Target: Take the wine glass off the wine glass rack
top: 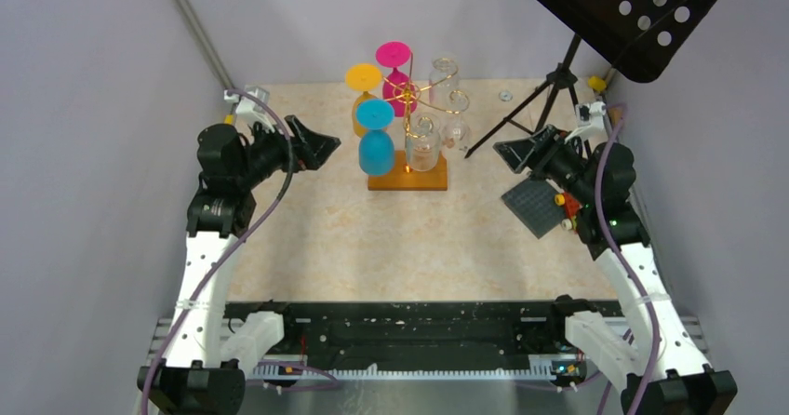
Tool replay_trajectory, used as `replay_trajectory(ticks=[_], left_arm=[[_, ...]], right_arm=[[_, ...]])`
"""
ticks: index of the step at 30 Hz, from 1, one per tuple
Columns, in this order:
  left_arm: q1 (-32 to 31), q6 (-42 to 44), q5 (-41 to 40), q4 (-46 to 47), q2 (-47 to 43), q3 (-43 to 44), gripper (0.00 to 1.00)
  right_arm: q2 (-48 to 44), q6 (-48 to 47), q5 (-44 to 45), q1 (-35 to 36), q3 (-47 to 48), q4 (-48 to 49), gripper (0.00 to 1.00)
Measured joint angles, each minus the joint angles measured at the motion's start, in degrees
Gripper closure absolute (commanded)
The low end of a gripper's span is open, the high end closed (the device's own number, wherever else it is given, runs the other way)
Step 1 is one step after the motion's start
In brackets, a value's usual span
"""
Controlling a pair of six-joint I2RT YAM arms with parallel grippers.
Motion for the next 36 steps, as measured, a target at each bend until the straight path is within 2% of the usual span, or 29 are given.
replay_trajectory(ticks=[5,12,23,36], left_arm=[[0.0,-0.1,3.3,0.9,-1.2,-0.4,0.01],[-0.2,-0.1,4.9,1.9,-3.2,-0.5,0.01],[-0.9,-0.8,9.1,4.9,-3.7,-2.0,0.01],[-1.0,-0.8,8.7,5.3,-4.3,-2.2,0.01]], right_arm=[[0.9,4.3,-2.8,1.4,-1.7,5.2,0.34],[3.3,9.3,-2.5,7.1,-1.7,12.1,0.36],[7.5,24.3,9.6,19.7,-3.2,20.9,0.42],[14.0,35.0,19.2,25.0,-3.1,22.7,0.57]])
